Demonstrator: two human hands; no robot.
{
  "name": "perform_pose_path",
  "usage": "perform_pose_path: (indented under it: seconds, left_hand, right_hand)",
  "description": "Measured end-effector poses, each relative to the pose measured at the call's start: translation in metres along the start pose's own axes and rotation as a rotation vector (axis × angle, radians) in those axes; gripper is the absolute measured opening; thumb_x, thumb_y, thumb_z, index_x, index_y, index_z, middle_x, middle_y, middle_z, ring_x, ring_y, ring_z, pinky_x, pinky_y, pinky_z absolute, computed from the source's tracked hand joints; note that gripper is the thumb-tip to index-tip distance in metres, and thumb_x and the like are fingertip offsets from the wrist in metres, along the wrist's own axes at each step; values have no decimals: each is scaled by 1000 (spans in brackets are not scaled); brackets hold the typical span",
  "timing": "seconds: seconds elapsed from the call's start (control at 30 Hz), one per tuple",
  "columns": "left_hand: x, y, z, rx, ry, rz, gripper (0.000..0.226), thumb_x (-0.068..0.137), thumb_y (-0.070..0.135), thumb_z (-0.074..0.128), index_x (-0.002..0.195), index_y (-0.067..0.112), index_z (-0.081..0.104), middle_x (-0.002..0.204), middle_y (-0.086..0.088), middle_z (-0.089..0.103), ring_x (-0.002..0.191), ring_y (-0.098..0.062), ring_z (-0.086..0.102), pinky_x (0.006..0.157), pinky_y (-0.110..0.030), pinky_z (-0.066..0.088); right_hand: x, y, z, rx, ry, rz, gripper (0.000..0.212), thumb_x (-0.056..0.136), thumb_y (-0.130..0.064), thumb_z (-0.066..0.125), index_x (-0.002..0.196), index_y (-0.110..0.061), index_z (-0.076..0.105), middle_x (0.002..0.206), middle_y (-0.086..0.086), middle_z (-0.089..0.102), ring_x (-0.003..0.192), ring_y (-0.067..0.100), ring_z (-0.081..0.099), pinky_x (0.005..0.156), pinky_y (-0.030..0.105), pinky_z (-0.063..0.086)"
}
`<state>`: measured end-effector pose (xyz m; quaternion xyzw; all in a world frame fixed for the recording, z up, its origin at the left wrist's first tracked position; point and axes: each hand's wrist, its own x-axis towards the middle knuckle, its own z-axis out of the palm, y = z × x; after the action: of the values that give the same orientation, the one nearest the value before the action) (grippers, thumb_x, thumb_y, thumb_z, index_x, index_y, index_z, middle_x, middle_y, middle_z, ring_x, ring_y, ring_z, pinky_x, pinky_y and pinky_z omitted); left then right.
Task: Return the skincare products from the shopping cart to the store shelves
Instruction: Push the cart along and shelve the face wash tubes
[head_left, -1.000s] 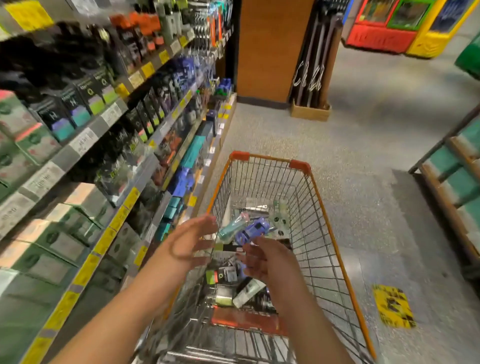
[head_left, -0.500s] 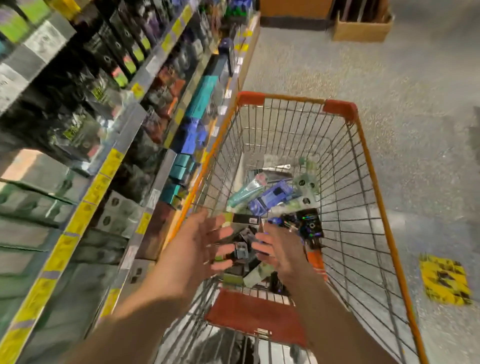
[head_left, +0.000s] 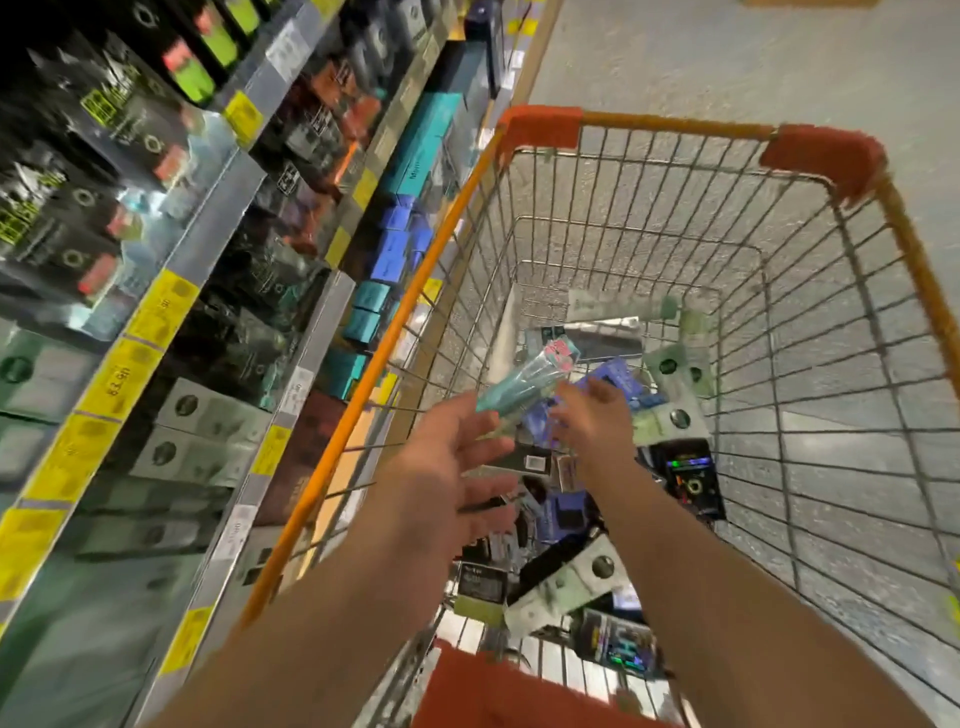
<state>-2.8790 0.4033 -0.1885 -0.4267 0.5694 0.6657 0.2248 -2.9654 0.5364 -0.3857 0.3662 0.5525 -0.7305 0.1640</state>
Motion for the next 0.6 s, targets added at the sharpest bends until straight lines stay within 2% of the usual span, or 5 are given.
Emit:
perform_pose_path:
  seconds: [0.13,0.23,0.37,0.5,0.6]
  left_hand:
    - [16,-3,3,0,20,-25,39,101,52,49,113,22,72,113,0,75,107,-28,70,92,-47,59]
    - [23,-7,6,-5,32,-56,33,101,48,52,109,23,73,112,1,75,105,-26,71,88,-45,60]
    - [27,-16,2,1,47,-56,31,100,46,56,107,23,74,105,4,78,99,-22,73,86,-43,62]
    - [28,-19,-2,48,48,-62,28,98,43,59,109,22,74,102,2,78,96,-23,71,89,-44,61]
    - [26,-18,-3,101,44,-40,24,99,38,59,111,21,72,105,1,77,104,-26,71,88,-42,62]
  right_hand:
    - [37,-1,14,-72,-104,11,60,76,-33,79,126,-22,48,107,7,69,83,24,71,70,37,57]
    - [58,6,28,-75,-69,-4,41,85,-19,79,117,-20,53,109,15,71,77,24,71,58,34,51]
    - [77,15,32,-122,63,-1,20,92,-11,73,108,-10,61,85,17,70,66,28,65,55,34,49]
    - [82,14,30,-181,159,50,14,94,-20,72,87,-9,66,70,14,63,59,24,54,60,36,46]
    - [78,14,26,-193,133,76,18,93,-17,71,82,-13,58,63,12,58,46,20,48,49,30,42]
